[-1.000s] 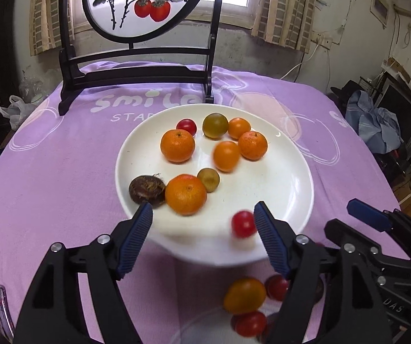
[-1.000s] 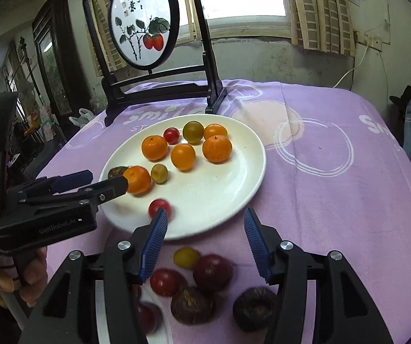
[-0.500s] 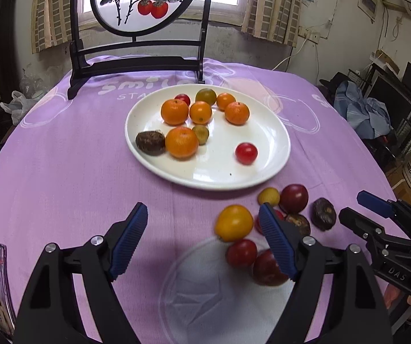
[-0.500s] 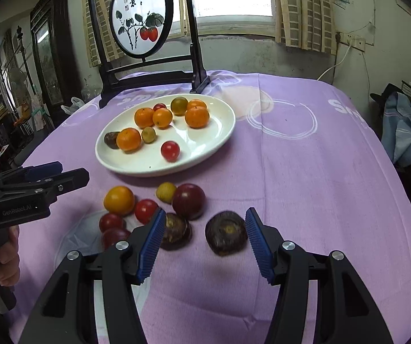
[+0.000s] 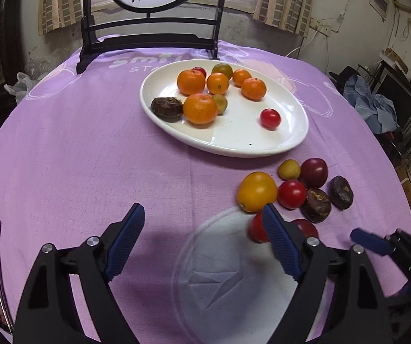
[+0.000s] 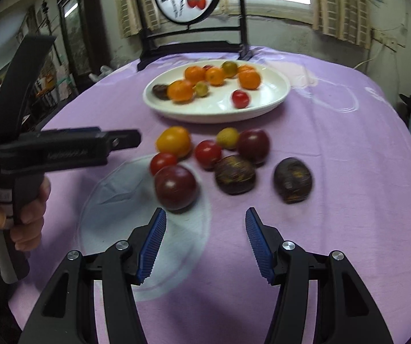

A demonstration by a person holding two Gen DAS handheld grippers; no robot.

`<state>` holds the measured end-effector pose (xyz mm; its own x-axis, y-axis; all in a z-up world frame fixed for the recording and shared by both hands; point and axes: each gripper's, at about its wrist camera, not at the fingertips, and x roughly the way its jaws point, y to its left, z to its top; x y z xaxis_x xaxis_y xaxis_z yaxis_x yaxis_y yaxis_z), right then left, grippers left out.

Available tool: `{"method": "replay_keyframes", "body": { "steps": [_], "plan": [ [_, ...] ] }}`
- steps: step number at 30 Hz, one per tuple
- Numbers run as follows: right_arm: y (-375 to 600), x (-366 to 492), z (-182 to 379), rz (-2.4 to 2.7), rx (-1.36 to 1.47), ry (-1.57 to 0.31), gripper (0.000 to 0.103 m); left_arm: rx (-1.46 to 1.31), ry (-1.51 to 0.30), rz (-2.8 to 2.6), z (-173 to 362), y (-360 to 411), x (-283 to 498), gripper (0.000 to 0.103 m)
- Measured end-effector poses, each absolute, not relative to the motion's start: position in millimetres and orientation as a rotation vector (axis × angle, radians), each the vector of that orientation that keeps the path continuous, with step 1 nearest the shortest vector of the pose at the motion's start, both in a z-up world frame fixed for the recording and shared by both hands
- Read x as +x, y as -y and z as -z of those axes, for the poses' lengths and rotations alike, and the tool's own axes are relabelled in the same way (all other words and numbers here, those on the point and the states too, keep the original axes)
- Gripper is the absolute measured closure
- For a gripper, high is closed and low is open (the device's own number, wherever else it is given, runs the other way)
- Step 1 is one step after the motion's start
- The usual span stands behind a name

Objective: Organize fruits
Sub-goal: 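Grasp a dark red tomato with the right tool while the left tool grasps a red tomato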

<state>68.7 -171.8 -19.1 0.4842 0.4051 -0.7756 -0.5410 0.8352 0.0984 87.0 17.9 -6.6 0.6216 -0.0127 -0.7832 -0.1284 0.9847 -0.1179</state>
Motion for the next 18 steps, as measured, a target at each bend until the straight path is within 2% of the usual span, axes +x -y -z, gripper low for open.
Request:
{"method": "replay_keyframes", "body": {
  "steps": [12,13,14,18],
  "plan": [
    [123.0,88.2,38.2,-0.57,-0.252,-0.932,0.045,-0.171,-0.886,-0.069,10.1,-33.7,87.0,0.019],
    [120.2,89.5,38.7,-0.571,-0.257,-0.931,0.047,-0.175,-0.888,-0.069,10.5,-34.2,87.4,0.018],
    [117.1,90.1,38.9,-0.573,-0.269,-0.923,0.061,-0.175,-0.889,-0.071,11.0,-34.4,87.7,0.018],
    [121.1,90.1,36.6,-0.578,-0.255,-0.929,0.062,-0.176,-0.899,-0.071,14.1,-32.6,88.3,0.018]
  ]
}}
